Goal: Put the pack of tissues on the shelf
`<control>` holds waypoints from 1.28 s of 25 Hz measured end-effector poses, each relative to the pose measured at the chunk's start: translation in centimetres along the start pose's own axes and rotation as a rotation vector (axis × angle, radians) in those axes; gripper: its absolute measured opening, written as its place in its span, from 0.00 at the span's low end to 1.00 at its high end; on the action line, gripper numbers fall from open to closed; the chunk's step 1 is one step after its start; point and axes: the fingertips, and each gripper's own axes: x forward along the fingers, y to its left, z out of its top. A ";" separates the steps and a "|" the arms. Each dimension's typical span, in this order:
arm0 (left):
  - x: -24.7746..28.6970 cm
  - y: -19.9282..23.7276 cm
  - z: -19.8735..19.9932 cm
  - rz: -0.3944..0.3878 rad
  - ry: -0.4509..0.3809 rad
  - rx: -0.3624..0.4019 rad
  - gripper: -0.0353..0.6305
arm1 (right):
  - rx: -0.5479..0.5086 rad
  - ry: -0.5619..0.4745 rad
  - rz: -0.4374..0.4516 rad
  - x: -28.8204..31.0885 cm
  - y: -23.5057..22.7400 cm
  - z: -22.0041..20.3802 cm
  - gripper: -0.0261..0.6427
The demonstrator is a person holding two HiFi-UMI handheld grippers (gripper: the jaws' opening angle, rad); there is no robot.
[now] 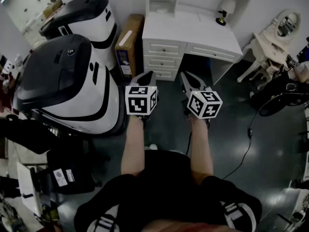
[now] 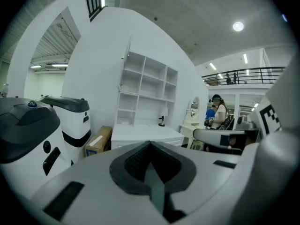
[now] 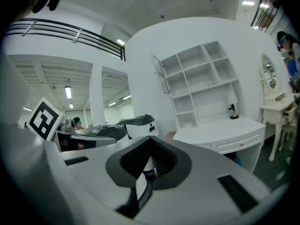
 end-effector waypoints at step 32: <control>9.1 5.7 1.3 -0.005 0.037 -0.037 0.07 | 0.066 0.054 -0.029 9.7 -5.1 -0.7 0.07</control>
